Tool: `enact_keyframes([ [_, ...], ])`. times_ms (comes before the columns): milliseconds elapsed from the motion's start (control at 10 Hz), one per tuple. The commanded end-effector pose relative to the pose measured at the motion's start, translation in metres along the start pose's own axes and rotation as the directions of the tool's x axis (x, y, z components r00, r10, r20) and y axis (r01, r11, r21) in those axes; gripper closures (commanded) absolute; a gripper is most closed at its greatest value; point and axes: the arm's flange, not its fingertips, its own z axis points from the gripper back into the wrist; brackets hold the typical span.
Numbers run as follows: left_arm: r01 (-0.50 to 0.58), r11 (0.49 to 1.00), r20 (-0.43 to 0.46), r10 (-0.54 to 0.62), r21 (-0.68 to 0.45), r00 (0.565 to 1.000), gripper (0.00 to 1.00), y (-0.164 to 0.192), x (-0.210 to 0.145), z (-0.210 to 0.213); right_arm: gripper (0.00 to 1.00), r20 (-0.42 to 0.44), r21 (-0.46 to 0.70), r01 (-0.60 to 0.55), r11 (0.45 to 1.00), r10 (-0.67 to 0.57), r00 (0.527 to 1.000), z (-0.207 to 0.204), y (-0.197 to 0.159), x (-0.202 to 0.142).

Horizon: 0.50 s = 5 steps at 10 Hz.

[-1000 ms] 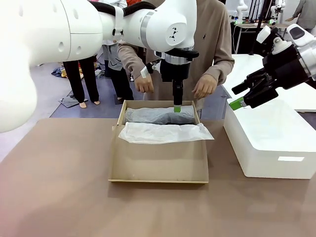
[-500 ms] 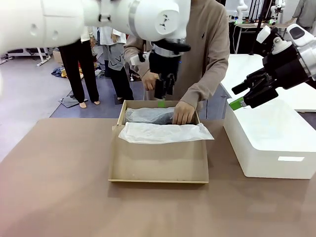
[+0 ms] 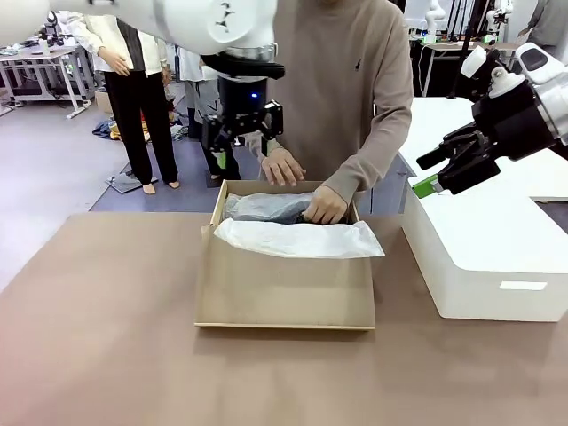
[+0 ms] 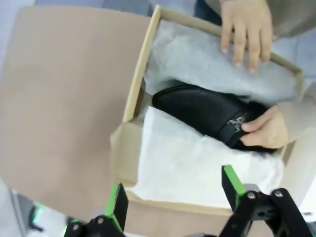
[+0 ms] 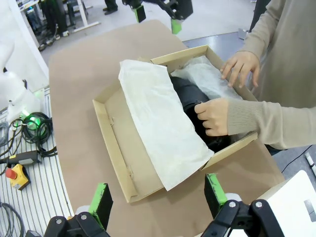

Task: Pack the shoes into the box.
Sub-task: Close the Shoes Box.

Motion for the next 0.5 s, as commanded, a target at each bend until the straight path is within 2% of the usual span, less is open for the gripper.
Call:
enact_keyframes([
  [0,0.183,0.983,-0.048,-0.183,-0.009,0.982,0.00,0.039,-0.001,-0.009,0.00,0.034,0.011,-0.024,1.000,0.024,0.999,-0.002,-0.004,0.000],
  [200,0.292,0.956,-0.034,-0.292,-0.016,0.956,0.00,0.051,0.002,-0.010,0.00,0.034,0.011,-0.024,1.000,0.024,0.999,-0.002,-0.004,0.000],
  [300,0.248,0.967,-0.060,-0.251,-0.061,0.966,0.00,0.052,0.005,-0.006,0.00,0.034,0.011,-0.024,1.000,0.024,0.999,-0.002,-0.004,0.000],
  [400,0.240,0.971,-0.043,-0.240,-0.003,0.970,0.00,0.037,0.007,-0.008,0.00,0.034,0.011,-0.024,1.000,0.024,0.999,-0.002,-0.004,0.000],
])
